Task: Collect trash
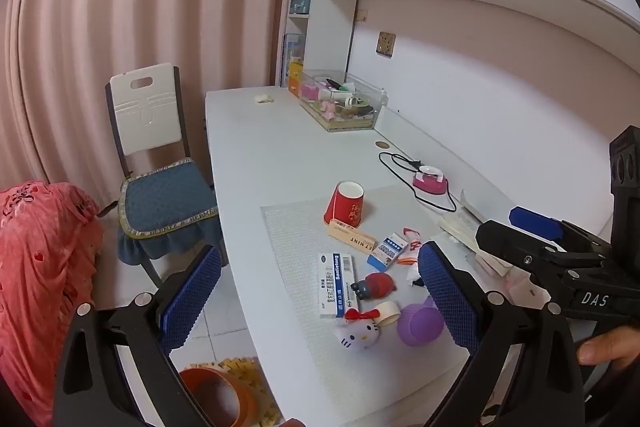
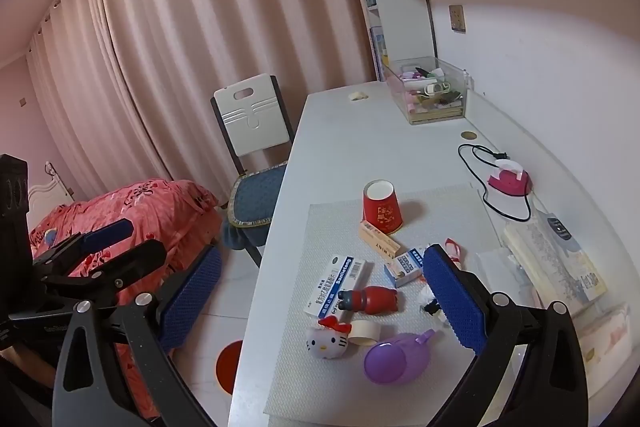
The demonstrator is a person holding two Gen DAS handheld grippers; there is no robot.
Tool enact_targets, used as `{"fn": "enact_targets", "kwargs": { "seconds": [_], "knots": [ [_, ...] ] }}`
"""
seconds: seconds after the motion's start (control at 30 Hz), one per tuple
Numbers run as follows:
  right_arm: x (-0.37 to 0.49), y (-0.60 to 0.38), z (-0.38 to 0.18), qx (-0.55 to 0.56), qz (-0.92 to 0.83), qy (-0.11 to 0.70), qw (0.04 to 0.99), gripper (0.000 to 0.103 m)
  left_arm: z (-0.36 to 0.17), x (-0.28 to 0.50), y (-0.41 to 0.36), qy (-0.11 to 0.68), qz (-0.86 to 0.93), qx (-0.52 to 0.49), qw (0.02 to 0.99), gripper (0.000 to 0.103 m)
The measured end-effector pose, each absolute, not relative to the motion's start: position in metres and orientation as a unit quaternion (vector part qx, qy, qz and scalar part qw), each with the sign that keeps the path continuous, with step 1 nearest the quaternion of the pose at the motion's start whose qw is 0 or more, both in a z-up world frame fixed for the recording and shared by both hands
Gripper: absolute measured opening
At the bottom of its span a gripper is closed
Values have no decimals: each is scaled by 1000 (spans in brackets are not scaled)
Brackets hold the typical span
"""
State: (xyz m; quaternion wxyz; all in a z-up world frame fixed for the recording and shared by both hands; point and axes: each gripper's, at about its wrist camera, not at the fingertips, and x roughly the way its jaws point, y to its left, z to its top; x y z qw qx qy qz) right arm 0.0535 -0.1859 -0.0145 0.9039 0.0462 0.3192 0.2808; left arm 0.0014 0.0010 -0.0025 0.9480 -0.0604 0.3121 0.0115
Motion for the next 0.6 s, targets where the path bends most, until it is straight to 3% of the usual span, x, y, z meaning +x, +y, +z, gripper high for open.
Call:
{"fn": "enact_targets", "kwargs": {
  "seconds": [0.6],
  "knots": [
    [53,-187,-21,49,280,324,902,98,-6,4,5,339,14,-69,938,97]
  ]
}}
